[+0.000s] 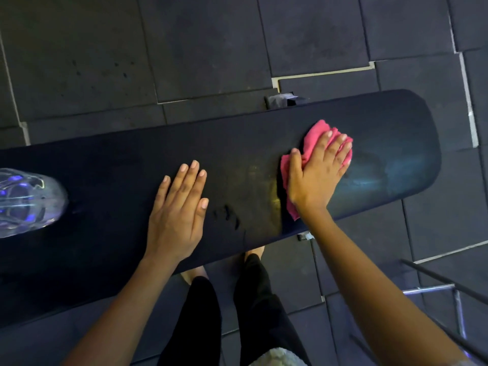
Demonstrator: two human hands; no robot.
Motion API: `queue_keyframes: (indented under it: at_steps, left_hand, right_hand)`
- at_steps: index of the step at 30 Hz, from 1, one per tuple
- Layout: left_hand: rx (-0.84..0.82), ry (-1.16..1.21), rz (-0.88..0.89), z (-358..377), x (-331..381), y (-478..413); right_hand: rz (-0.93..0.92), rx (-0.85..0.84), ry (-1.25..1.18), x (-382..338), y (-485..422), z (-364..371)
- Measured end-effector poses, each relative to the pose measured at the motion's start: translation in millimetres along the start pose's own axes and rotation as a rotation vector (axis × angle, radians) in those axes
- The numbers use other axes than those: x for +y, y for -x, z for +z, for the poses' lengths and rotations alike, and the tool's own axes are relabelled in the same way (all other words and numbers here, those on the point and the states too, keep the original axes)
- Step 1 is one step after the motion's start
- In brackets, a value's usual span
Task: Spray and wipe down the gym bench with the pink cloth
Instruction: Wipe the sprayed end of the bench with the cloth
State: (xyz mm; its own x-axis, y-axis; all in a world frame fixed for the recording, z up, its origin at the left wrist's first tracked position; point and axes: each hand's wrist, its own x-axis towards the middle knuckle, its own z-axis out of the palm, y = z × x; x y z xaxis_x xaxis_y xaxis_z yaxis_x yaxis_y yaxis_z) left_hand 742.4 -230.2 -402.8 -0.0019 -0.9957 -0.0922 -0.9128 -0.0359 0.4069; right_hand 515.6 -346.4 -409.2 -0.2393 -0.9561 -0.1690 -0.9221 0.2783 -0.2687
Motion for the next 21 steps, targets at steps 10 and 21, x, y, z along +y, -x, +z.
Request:
queue_keyframes:
  at_steps: [10,21]
  left_hand:
    - [0.047,-0.030,-0.176,-2.6,0.2,2.7]
    - [0.036,-0.131,-0.248,-0.6,-11.4,18.4]
  right_hand:
    - [-0.494,-0.202,-0.118,-21.3,108.0,8.6]
    - [-0.551,-0.195,0.015,-134.3,15.8,28.8]
